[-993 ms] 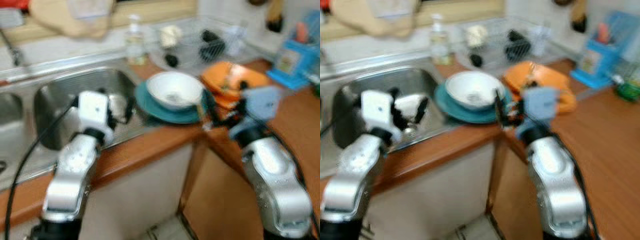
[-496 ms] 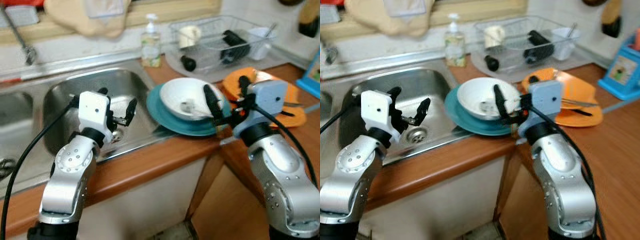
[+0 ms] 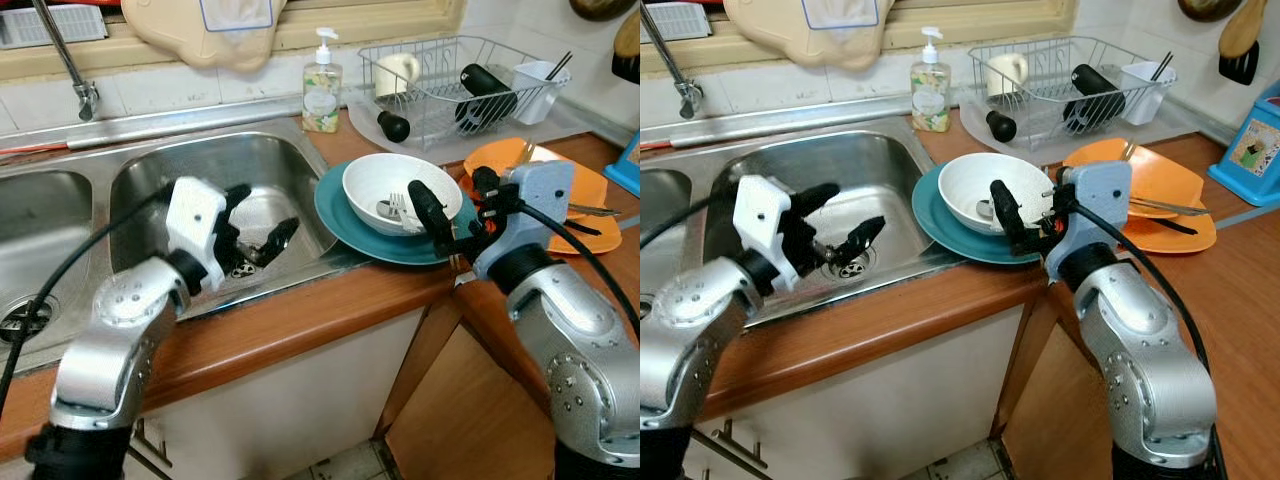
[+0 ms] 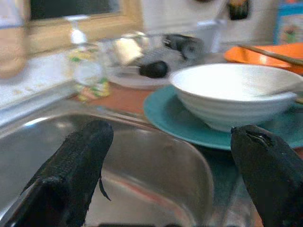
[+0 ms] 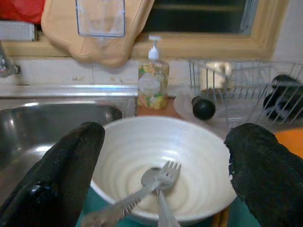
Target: Kitchen organization
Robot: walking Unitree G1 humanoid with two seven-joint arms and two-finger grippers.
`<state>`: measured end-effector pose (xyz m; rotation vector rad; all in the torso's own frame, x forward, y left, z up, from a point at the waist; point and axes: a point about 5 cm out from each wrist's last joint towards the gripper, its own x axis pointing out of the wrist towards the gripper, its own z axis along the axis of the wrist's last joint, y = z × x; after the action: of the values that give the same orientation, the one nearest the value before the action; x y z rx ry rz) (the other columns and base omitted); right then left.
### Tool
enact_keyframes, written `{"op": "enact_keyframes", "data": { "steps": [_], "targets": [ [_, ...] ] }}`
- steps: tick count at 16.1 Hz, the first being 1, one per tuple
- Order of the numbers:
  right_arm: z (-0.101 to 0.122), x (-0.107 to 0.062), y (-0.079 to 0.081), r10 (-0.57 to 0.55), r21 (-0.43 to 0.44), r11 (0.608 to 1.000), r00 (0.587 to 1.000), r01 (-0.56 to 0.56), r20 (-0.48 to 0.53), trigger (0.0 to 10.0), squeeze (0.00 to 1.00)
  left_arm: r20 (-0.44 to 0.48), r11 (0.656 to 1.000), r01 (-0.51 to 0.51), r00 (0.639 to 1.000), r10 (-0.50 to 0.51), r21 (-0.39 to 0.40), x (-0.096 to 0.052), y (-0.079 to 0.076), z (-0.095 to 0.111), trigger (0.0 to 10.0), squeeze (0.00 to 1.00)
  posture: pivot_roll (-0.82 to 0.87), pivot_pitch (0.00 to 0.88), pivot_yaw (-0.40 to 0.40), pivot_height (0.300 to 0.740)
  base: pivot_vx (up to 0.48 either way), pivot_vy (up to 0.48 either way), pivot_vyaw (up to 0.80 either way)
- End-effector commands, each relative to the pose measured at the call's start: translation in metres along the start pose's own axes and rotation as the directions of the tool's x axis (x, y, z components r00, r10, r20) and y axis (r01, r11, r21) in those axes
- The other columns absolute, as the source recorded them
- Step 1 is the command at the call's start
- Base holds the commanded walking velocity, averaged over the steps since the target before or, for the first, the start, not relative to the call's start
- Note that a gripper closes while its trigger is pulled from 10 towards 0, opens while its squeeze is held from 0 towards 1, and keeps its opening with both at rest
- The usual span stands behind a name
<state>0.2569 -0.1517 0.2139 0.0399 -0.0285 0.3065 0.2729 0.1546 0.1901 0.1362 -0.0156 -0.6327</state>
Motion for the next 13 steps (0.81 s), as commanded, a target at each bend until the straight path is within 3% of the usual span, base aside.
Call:
{"op": "enact_keyframes", "data": {
  "steps": [1,2,13],
  "targets": [
    [-0.004,0.002,-0.004,-0.004,0.026,1.0,0.999,0.005,-0.038,4.6,0.0,-0.024,0.998,0.064,0.998,-0.064,-0.01,-0.001,-0.002,-0.001,10.0,0.0,-0.03,0.0,0.014,0.74,0.0,0.0,0.0],
    [-0.006,0.001,-0.005,-0.009,0.049,0.999,0.999,0.011,-0.042,0.0,0.0,-0.036,0.994,0.108,0.993,-0.109,-0.015,-0.005,-0.005,-0.002,10.0,0.0,-0.03,0.0,0.017,0.74,0.0,0.0,0.0],
    [-0.026,-0.003,-0.015,-0.004,-0.004,1.0,0.989,0.003,-0.148,0.0,0.0,-0.039,0.978,0.198,0.979,-0.201,-0.073,-0.012,-0.016,0.0,10.0,0.0,-0.03,0.0,0.02,0.74,0.0,0.0,0.0]
  ]
}}
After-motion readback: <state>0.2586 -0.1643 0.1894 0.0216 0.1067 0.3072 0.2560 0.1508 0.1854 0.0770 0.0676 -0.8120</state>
